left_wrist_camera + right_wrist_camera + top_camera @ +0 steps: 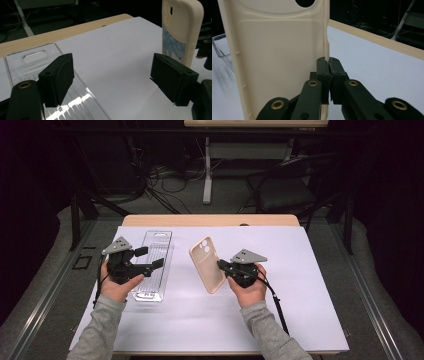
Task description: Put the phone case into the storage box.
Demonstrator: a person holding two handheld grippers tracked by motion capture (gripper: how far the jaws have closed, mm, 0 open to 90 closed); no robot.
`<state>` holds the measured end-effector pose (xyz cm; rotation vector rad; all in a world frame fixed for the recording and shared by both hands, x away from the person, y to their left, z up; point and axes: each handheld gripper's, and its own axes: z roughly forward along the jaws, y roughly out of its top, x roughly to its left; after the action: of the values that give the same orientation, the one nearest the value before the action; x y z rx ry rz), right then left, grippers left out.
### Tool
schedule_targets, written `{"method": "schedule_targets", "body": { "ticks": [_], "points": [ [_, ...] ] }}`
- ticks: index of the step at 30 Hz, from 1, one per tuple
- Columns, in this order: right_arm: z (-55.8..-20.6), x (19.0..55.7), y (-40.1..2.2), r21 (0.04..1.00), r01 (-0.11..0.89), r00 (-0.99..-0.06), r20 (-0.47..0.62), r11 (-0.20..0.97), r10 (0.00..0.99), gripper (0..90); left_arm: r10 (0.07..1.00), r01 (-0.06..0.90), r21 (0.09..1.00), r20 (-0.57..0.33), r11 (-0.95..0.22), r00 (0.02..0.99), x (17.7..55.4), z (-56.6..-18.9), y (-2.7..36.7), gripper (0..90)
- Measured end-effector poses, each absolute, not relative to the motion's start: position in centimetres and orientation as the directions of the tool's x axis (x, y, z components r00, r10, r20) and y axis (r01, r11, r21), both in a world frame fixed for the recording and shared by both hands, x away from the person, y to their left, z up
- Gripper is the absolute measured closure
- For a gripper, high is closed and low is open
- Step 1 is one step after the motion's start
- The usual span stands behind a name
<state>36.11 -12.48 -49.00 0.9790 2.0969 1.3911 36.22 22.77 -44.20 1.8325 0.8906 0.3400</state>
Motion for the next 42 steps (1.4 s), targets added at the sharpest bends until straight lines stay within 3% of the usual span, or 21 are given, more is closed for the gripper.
{"method": "schedule_targets", "body": {
  "ticks": [19, 42],
  "points": [
    [-49.5, 35.7, -12.7, 0.930, 0.302, -0.637, 0.035, 0.208, 0.770, 88.0, 0.655, 0.411, 0.881, -0.169, -0.235, 0.736, 34.9, -44.6, 19.8, 30.0],
    [-49.9, 36.1, -13.0, 0.941, 0.305, -0.573, 0.056, 0.149, 0.818, 88.0, 0.677, 0.439, 0.877, -0.203, -0.195, 0.707, 33.6, -45.4, 16.7, 41.7]
  ]
}}
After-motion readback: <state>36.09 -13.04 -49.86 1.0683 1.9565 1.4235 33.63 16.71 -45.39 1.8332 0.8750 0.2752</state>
